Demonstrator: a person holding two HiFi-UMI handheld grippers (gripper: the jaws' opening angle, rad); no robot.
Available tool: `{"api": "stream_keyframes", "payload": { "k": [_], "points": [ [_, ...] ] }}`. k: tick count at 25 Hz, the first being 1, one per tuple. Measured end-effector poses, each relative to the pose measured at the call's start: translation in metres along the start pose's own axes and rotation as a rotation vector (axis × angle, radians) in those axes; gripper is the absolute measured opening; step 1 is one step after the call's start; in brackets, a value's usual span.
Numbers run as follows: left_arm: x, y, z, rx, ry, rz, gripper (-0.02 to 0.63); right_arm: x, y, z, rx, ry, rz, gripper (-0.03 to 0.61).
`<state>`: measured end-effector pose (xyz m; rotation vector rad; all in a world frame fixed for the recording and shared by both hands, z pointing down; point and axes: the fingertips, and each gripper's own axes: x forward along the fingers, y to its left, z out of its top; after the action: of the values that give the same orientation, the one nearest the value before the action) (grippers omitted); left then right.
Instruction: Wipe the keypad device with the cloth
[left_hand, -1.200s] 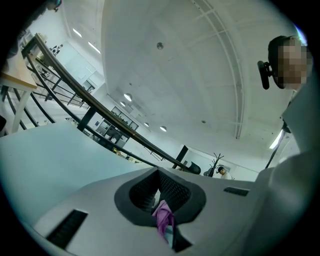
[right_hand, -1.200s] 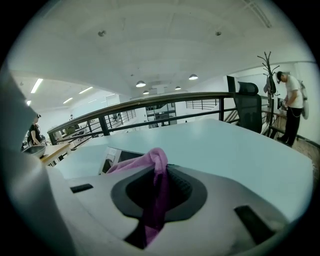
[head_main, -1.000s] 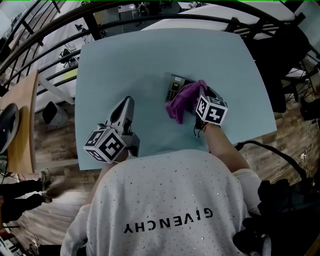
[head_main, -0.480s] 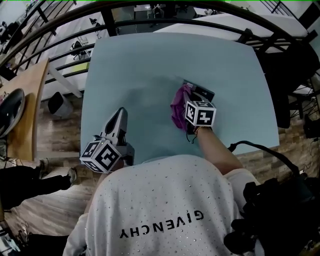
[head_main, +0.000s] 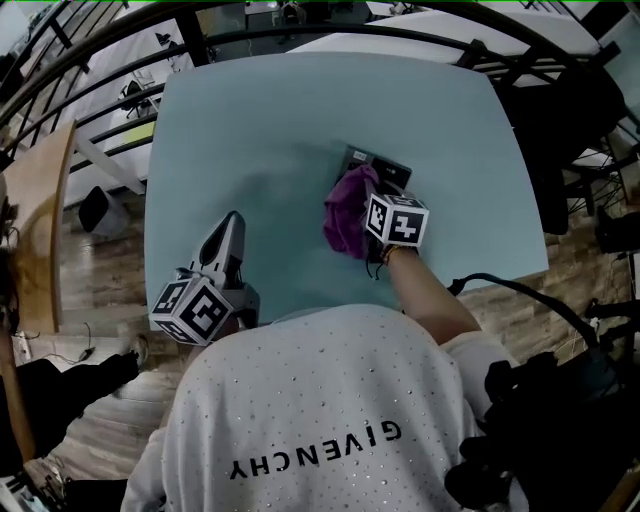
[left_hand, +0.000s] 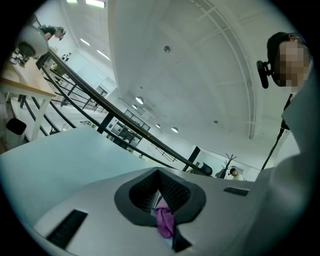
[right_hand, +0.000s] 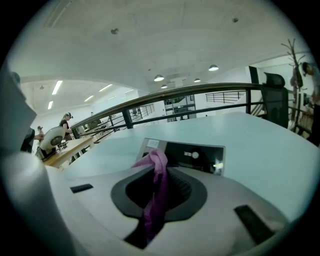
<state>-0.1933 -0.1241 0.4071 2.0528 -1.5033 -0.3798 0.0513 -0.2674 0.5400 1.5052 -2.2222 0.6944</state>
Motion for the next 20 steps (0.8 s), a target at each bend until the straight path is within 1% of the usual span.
{"api": "stream_keyframes", "payload": {
  "k": [3, 12, 16, 20],
  "points": [
    [0.009, -0.01, -0.002, 0.003, 0.013, -0.031, -0.007, -0.012, -0.02, -0.006, 0.057, -0.005, -0.03, 0.034],
    [0.033, -0.024, -0.016, -0.002, 0.056, -0.11, -0.006, -0.036, -0.064, -0.022, 0.121, -0.007, -0.133, 0.035],
    [0.033, -0.03, -0.015, 0.001, 0.062, -0.128, -0.006, -0.047, -0.075, -0.027, 0.15, -0.005, -0.169, 0.035],
    [0.031, -0.03, -0.013, -0.002, 0.055, -0.128, -0.006, -0.052, -0.079, -0.029, 0.175, -0.008, -0.196, 0.034]
  ]
}}
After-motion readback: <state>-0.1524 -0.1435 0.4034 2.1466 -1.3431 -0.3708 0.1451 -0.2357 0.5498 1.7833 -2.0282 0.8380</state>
